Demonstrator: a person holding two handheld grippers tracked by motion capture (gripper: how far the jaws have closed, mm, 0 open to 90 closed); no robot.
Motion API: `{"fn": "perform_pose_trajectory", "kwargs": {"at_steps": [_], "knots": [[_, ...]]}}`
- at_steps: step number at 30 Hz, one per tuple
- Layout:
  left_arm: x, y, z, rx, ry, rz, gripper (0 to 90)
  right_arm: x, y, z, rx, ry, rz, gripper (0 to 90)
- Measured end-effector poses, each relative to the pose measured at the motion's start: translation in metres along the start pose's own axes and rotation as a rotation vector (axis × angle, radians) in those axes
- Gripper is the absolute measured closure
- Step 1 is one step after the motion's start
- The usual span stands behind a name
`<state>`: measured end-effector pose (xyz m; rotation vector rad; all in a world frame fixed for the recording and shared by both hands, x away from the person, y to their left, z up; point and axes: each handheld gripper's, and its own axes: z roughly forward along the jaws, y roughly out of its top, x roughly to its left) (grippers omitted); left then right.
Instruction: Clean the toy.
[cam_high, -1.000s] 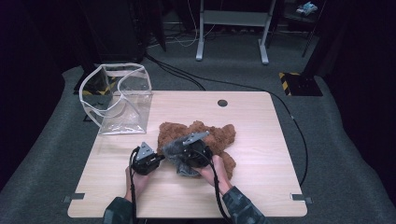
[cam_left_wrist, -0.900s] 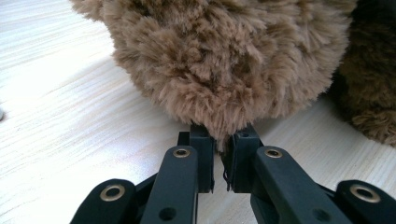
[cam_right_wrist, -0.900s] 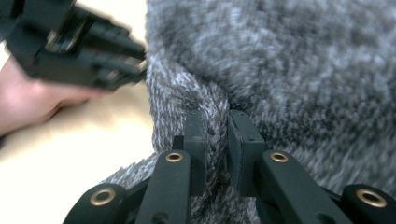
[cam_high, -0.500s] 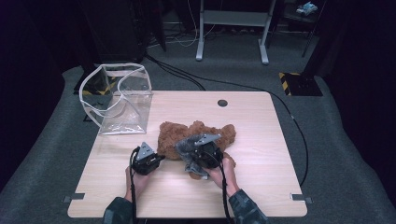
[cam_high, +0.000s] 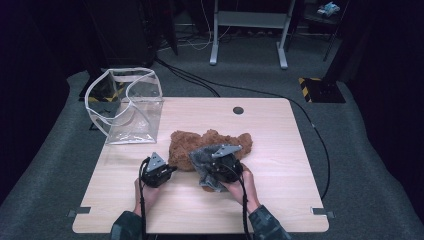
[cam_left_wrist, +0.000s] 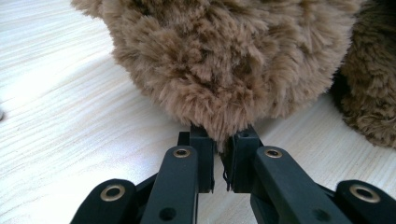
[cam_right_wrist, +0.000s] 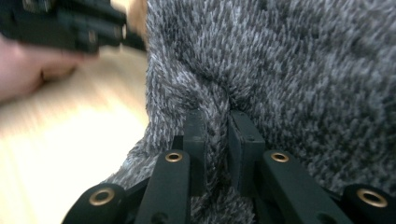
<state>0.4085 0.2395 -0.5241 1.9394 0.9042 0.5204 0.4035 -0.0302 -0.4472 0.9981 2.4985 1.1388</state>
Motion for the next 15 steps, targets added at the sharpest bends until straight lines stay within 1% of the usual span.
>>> {"fn": "perform_pose_trajectory", "kwargs": {"at_steps": [2, 3, 4, 5, 6, 8, 9, 10, 11, 12, 13, 14, 15], "knots": [[0.0, 0.0, 0.0, 0.002, -0.004, -0.003, 83.3, 0.002, 0.003, 0.011, 0.016, 0.004, -0.011, 78.6], [0.0, 0.0, 0.0, -0.006, 0.005, -0.005, 83.3, 0.004, 0.002, 0.017, 0.032, 0.014, -0.014, 78.7], [0.0, 0.0, 0.0, -0.007, 0.005, -0.006, 83.3, 0.006, -0.001, 0.02, 0.044, 0.02, -0.026, 78.9], [0.0, 0.0, 0.0, -0.006, 0.005, -0.005, 83.4, 0.008, -0.004, 0.022, 0.058, 0.025, -0.026, 79.0], [0.0, 0.0, 0.0, -0.002, 0.001, -0.004, 83.3, 0.009, -0.007, 0.023, 0.068, 0.033, -0.031, 79.1], [0.0, 0.0, 0.0, 0.004, -0.004, -0.002, 83.4, 0.011, -0.016, 0.022, 0.097, 0.06, -0.019, 79.5], [0.0, 0.0, 0.0, 0.003, -0.004, -0.003, 83.4, 0.011, -0.021, 0.022, 0.119, 0.077, -0.015, 79.7], [0.0, 0.0, 0.0, -0.005, 0.004, -0.004, 83.3, 0.011, -0.027, 0.022, 0.141, 0.096, -0.014, 79.8], [0.0, 0.0, 0.0, -0.006, 0.004, -0.004, 83.3, 0.011, -0.033, 0.023, 0.168, 0.114, -0.022, 79.8], [0.0, 0.0, 0.0, -0.006, 0.004, -0.005, 83.3, 0.012, -0.038, 0.023, 0.191, 0.122, -0.021, 79.8], [0.0, 0.0, 0.0, -0.006, 0.004, -0.005, 83.3, 0.011, -0.042, 0.021, 0.192, 0.125, -0.026, 79.7], [0.0, 0.0, 0.0, -0.006, 0.004, -0.004, 83.4, 0.01, -0.043, 0.017, 0.179, 0.129, -0.017, 79.6], [0.0, 0.0, 0.0, -0.006, 0.004, -0.004, 83.3, 0.007, -0.043, 0.011, 0.161, 0.123, -0.004, 79.6]]}}
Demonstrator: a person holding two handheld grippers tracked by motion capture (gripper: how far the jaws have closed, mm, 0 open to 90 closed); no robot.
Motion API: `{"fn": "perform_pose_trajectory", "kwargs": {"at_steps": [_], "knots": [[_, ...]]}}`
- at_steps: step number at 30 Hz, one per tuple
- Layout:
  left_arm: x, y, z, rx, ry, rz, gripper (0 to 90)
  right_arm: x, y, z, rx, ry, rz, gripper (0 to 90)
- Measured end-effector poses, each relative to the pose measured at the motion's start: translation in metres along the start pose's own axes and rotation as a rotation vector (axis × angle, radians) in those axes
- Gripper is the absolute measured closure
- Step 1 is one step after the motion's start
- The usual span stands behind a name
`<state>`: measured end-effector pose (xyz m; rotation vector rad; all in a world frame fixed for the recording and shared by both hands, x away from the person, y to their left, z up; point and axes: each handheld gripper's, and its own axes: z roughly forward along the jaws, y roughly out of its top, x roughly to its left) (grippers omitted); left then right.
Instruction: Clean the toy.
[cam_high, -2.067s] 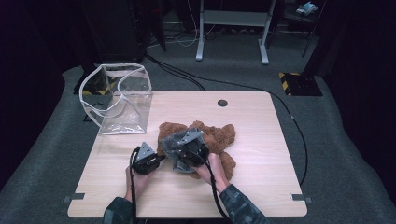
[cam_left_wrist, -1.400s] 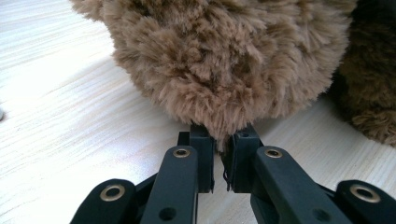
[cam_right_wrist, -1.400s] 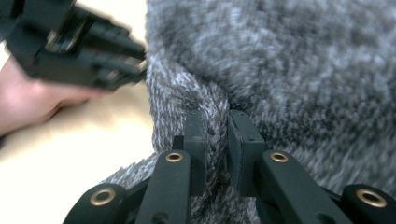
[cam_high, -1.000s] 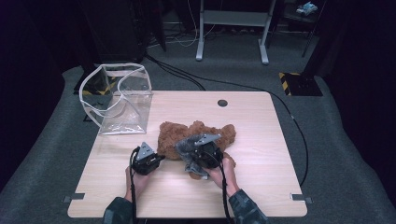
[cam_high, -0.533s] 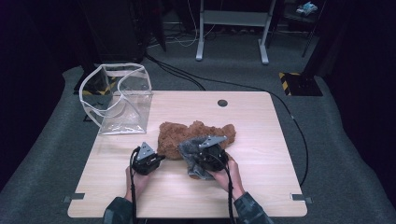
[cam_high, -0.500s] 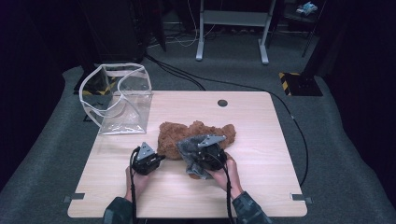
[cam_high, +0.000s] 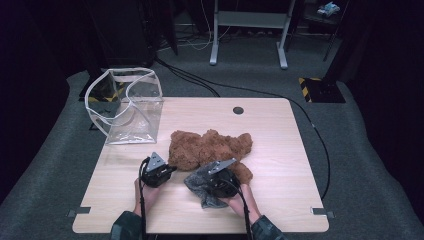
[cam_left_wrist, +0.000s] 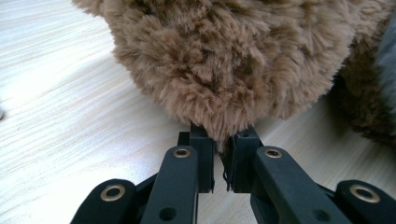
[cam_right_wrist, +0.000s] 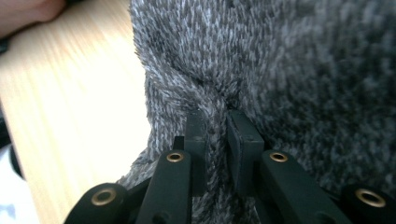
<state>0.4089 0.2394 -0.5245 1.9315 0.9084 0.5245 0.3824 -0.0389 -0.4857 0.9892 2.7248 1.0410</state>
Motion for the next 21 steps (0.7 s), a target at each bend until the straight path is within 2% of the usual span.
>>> {"fn": "perform_pose_trajectory", "kwargs": {"at_steps": [2, 5, 7, 8, 9, 10, 12, 14, 18, 21], "knots": [[0.0, 0.0, -0.001, 0.009, -0.01, 0.001, 83.3, -0.004, 0.002, -0.015, -0.059, -0.026, 0.017, 79.5], [0.0, 0.0, 0.0, 0.01, -0.009, 0.002, 83.4, -0.011, 0.009, -0.037, -0.162, -0.114, 0.007, 79.3], [0.0, 0.0, 0.0, 0.01, -0.008, 0.001, 83.4, -0.014, 0.013, -0.047, -0.199, -0.189, 0.008, 79.3], [0.0, 0.0, 0.0, 0.01, -0.008, 0.002, 83.4, -0.016, 0.014, -0.048, -0.2, -0.216, 0.006, 79.2], [0.0, 0.0, 0.0, 0.01, -0.007, 0.002, 83.4, -0.018, 0.014, -0.045, -0.189, -0.209, 0.018, 79.2], [0.0, 0.0, 0.0, 0.01, -0.008, 0.002, 83.4, -0.021, 0.014, -0.041, -0.176, -0.21, 0.006, 79.2], [0.0, 0.0, 0.0, 0.012, -0.006, 0.002, 83.5, -0.021, 0.009, -0.026, -0.128, -0.213, 0.012, 79.3], [0.0, 0.001, 0.0, 0.013, -0.005, 0.003, 83.5, -0.021, 0.004, -0.014, -0.116, -0.2, 0.031, 79.4], [0.0, 0.001, 0.0, 0.016, -0.005, 0.007, 83.5, -0.02, 0.002, -0.006, -0.081, -0.172, 0.042, 79.7], [0.0, 0.001, 0.0, 0.014, -0.005, 0.002, 83.5, -0.017, 0.0, -0.002, -0.03, -0.146, 0.012, 79.8]]}}
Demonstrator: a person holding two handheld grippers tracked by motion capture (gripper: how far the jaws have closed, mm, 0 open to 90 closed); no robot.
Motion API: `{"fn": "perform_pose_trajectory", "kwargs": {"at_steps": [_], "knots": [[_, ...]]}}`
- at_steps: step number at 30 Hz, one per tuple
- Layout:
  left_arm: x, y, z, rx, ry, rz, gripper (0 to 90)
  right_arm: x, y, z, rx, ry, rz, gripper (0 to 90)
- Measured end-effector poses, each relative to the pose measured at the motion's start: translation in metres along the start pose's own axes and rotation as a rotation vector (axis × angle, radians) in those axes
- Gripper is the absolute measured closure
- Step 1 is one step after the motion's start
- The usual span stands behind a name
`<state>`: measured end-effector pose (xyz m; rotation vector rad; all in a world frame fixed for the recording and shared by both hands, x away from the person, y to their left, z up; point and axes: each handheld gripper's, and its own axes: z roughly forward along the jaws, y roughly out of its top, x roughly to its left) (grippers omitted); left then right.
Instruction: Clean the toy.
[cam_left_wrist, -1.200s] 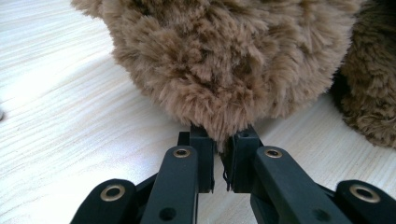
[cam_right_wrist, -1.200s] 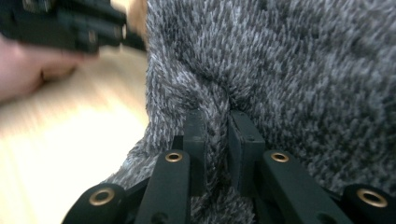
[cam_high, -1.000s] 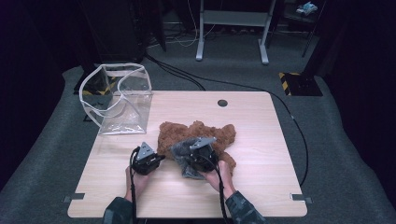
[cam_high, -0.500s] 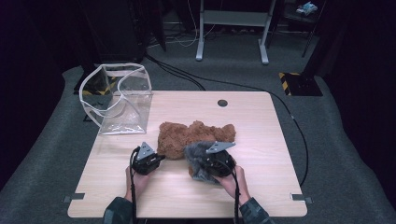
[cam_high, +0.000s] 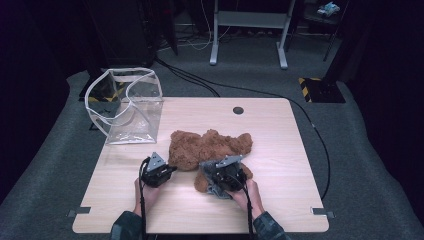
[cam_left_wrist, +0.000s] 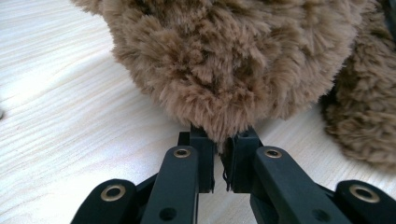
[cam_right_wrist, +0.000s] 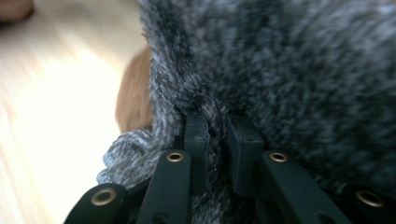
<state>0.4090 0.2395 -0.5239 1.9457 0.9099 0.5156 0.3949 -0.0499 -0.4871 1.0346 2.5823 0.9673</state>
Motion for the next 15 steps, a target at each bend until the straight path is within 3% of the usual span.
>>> {"fn": "perform_pose_trajectory", "kwargs": {"at_steps": [2, 5, 9, 12, 15], "knots": [[0.0, 0.0, 0.0, -0.002, -0.001, -0.002, 83.5, 0.005, -0.003, -0.002, 0.039, 0.02, -0.026, 79.8], [0.0, 0.0, 0.0, -0.002, -0.004, 0.001, 83.5, 0.006, -0.005, -0.012, 0.022, -0.016, -0.052, 79.6], [0.0, 0.0, 0.0, 0.0, -0.006, 0.002, 83.5, 0.0, 0.002, -0.022, -0.061, -0.097, -0.035, 79.2], [0.0, 0.0, 0.0, 0.0, -0.007, 0.001, 83.6, -0.005, 0.005, -0.017, -0.036, -0.113, -0.028, 79.4], [0.0, 0.0, 0.0, -0.002, -0.006, 0.0, 83.6, -0.011, 0.002, -0.014, -0.001, -0.104, 0.015, 79.8]]}}
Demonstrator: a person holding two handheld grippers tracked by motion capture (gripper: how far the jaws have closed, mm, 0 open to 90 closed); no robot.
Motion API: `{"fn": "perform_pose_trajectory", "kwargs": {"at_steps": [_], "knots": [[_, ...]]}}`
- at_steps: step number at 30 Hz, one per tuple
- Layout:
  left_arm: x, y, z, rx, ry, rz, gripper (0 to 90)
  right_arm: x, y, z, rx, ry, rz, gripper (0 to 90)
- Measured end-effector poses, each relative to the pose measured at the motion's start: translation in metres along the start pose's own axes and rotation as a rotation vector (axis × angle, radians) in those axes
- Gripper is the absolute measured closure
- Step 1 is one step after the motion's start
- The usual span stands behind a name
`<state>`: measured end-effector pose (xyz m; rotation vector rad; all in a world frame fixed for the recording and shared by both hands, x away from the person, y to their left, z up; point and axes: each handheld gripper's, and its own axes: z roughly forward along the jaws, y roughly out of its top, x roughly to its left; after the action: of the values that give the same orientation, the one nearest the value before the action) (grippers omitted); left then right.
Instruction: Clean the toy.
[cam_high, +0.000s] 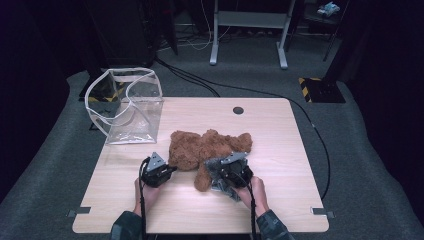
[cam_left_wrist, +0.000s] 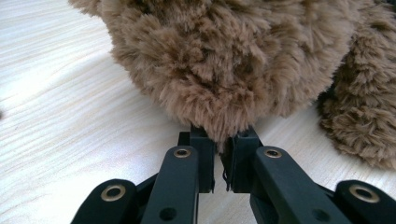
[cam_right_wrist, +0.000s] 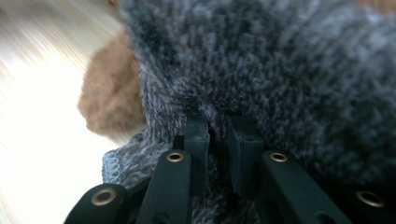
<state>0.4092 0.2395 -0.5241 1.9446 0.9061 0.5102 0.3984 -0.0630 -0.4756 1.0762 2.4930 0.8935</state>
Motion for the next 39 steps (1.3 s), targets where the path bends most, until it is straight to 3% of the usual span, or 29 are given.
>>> {"fn": "perform_pose_trajectory", "kwargs": {"at_steps": [5, 12, 17, 21, 25, 26, 30, 31, 33, 35, 39], "knots": [[0.0, 0.0, 0.0, 0.0, 0.0, -0.003, 83.6, -0.009, -0.014, -0.006, 0.046, -0.009, 0.027, 80.2], [0.0, 0.0, 0.0, 0.003, 0.001, 0.001, 83.6, -0.027, -0.037, -0.027, 0.071, -0.048, 0.083, 80.4], [-0.001, 0.0, 0.0, 0.006, -0.005, -0.003, 83.6, -0.042, -0.047, -0.045, 0.078, -0.129, 0.118, 80.4], [0.0, 0.0, 0.001, 0.008, 0.0, 0.002, 83.6, -0.063, -0.051, -0.062, 0.048, -0.214, 0.173, 80.2], [-0.001, 0.0, 0.001, 0.003, 0.007, 0.004, 83.6, -0.079, -0.047, -0.07, -0.002, -0.235, 0.213, 80.1], [0.0, 0.001, 0.001, 0.014, 0.001, 0.012, 83.6, -0.082, -0.044, -0.069, -0.019, -0.241, 0.21, 80.0], [-0.001, 0.0, 0.002, 0.008, 0.006, 0.01, 83.6, -0.09, -0.026, -0.06, -0.074, -0.184, 0.206, 79.7], [-0.001, 0.0, 0.002, 0.008, 0.006, 0.01, 83.6, -0.091, -0.021, -0.056, -0.081, -0.172, 0.225, 79.7], [-0.001, 0.0, 0.002, 0.009, 0.005, 0.012, 83.6, -0.094, -0.01, -0.045, -0.092, -0.152, 0.21, 79.7], [-0.001, 0.0, 0.002, 0.01, 0.006, 0.012, 83.6, -0.095, -0.002, -0.029, -0.076, -0.116, 0.223, 79.7], [-0.001, 0.0, 0.002, 0.007, 0.008, 0.006, 83.7, -0.089, 0.0, -0.006, -0.023, -0.126, 0.205, 80.0]]}}
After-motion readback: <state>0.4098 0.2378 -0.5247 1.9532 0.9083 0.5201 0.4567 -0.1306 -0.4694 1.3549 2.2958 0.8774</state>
